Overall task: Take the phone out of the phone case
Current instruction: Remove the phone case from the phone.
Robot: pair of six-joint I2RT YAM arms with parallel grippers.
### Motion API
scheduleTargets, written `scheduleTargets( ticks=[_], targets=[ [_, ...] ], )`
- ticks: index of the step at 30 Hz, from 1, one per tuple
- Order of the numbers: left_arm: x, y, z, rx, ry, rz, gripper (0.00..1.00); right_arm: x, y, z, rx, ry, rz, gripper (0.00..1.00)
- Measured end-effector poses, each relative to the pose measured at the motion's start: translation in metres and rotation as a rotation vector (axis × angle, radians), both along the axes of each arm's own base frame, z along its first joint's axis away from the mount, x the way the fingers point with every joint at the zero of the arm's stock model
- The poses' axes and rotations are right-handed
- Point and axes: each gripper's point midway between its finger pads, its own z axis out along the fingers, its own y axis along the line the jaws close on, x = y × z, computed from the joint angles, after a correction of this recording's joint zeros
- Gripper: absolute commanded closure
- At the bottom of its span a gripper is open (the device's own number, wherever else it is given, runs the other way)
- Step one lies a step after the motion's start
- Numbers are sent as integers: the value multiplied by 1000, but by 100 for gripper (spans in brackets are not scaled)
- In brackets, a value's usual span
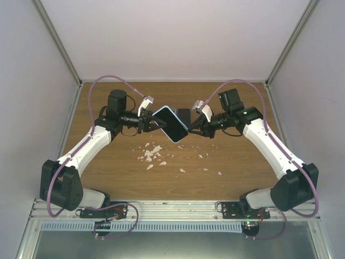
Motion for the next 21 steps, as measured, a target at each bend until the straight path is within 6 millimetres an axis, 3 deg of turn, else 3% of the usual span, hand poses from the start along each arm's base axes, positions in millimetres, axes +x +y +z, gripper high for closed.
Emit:
scheduleTargets(
  ticks=[15,21],
  targets=[
    [1,-4,1,2,4,-8,100,1,-1,-2,-8,4,-13,77],
    [-5,-5,2,-6,1,-38,100,-11,1,2,38,43,36,68]
  ],
)
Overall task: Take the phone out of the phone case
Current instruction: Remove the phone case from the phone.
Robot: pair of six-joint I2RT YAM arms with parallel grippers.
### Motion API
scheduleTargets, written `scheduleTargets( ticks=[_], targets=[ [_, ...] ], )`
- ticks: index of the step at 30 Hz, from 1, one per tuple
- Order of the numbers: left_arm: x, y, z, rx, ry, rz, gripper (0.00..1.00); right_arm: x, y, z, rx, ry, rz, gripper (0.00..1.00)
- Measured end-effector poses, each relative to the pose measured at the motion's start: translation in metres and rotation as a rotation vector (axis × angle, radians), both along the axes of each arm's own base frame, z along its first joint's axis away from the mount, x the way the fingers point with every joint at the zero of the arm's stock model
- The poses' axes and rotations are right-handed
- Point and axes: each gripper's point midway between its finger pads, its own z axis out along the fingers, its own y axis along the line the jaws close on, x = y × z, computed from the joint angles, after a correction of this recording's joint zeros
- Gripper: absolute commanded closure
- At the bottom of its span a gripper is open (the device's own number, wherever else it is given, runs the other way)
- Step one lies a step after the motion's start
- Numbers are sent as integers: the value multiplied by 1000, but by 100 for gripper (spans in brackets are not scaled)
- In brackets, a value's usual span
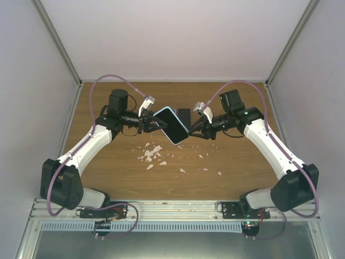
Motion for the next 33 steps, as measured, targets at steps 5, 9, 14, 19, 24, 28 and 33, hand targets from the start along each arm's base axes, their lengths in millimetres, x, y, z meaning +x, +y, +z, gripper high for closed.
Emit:
scheduleTargets(
  ticks=[5,9,14,19,24,28,33],
  targets=[
    [-7,-1,3,-14,-1,-40,100,-11,3,6,45,25,50,66],
    [-15,-6,8,-26,-13,-78,100,-19,8,13,93,39,92,67],
    [-19,-8,10,-31,-21,-96,100,-22,10,18,107,42,108,69],
    [-21,-12,13,-37,-29,-115,100,-24,13,24,121,41,124,72],
    [-26,-16,12,-43,-28,-148,100,-31,18,24,121,68,151,72],
    [-29,-19,13,-50,-34,-174,100,-36,22,25,117,92,169,73],
    [-29,-23,14,-54,-42,-191,100,-37,27,26,110,126,178,79]
  ],
)
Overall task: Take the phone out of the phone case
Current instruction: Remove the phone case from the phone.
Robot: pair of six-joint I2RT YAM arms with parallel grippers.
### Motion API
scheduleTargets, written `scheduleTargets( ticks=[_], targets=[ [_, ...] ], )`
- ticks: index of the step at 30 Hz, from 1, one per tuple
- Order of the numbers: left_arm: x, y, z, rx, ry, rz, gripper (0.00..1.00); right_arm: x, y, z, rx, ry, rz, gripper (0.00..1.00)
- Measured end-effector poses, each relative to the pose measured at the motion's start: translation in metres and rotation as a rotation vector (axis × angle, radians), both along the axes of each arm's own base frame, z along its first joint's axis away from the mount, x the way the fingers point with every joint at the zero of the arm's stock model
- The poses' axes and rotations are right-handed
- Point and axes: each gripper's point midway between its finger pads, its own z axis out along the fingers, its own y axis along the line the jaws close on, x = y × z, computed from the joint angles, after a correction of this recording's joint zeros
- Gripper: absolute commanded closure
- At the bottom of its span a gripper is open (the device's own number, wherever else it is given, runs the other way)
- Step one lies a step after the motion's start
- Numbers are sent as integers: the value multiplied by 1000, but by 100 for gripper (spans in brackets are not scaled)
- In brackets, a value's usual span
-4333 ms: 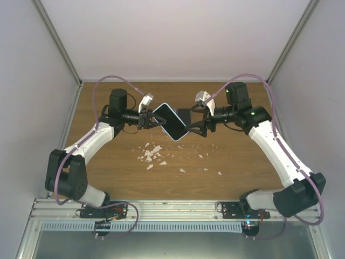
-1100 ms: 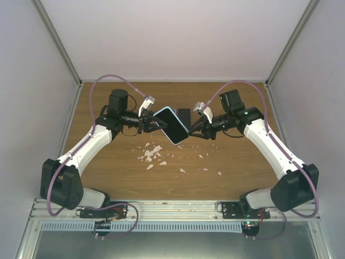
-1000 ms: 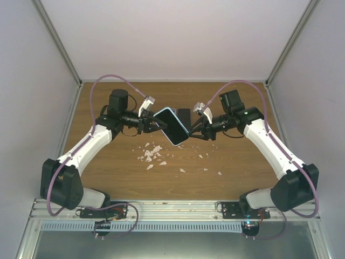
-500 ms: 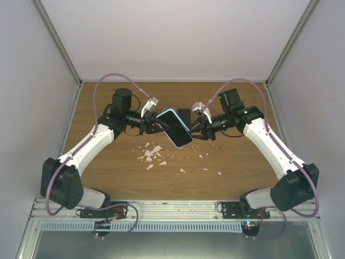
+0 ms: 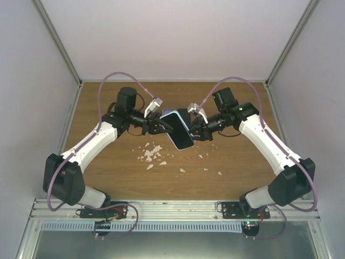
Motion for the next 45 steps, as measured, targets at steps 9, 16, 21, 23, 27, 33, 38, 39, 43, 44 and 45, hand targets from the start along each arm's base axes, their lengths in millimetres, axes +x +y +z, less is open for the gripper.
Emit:
scheduleTargets(
  ticks=[9,16,21,23,27,33,38,39,43,44,45],
  targets=[
    [7,-3,-3,17,15,19,86,-1,2,-2,-10,44,-5,99],
    [19,-14,15,33,-35,62,46,17,10,4,46,22,-28,99],
    [48,-4,26,52,-87,188,21,42,15,21,139,1,-78,99],
    [62,6,24,72,-88,259,15,48,17,28,177,2,-89,100],
    [98,39,23,124,-108,456,10,61,18,37,243,26,-122,99],
    [112,61,44,172,-240,633,7,75,21,42,298,102,-182,99],
    [114,70,48,238,-345,716,7,94,27,47,335,196,-243,99],
    [112,67,48,242,-354,711,7,98,28,45,338,226,-253,99],
    [105,57,47,319,-486,721,7,111,32,39,349,339,-295,99],
    [101,53,49,338,-534,723,7,113,33,39,353,363,-303,99],
    [96,49,51,352,-579,721,7,115,33,39,358,379,-310,99]
  ],
)
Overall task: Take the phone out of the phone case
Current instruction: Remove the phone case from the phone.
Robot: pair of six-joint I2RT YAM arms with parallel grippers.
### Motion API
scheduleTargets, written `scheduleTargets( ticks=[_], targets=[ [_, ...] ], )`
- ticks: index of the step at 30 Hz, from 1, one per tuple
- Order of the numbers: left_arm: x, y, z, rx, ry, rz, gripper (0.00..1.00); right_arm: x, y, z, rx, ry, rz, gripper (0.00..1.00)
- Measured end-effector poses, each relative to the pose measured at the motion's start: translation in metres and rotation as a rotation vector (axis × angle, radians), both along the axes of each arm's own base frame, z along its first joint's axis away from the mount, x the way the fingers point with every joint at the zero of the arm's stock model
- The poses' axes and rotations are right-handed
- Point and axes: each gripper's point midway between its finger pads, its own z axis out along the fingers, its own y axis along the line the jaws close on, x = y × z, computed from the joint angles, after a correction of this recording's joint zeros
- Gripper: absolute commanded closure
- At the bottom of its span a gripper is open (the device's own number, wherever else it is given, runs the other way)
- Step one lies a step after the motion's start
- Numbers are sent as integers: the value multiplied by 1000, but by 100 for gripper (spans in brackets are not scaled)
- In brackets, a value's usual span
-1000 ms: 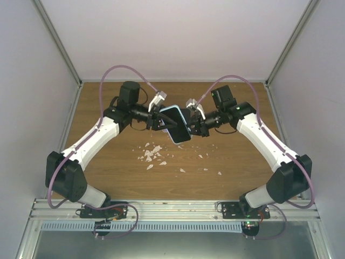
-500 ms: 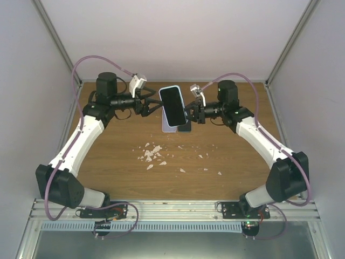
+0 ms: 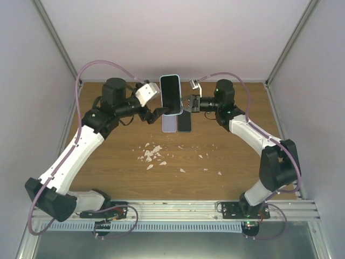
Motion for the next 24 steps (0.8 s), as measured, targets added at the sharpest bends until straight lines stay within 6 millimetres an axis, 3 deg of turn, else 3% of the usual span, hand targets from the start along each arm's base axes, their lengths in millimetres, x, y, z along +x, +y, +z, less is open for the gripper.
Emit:
scheduleTargets(
  ticks=[6,11,24],
  targets=[
    [-26,-26,16,159,-237,6,8,3,-1,-1,43,110,-25,100],
    [-34,-41,16,271,-366,28,9,6,-1,-9,53,203,-43,99],
    [-26,-63,-8,435,-450,57,15,25,-4,-35,0,403,-176,100]
  ],
)
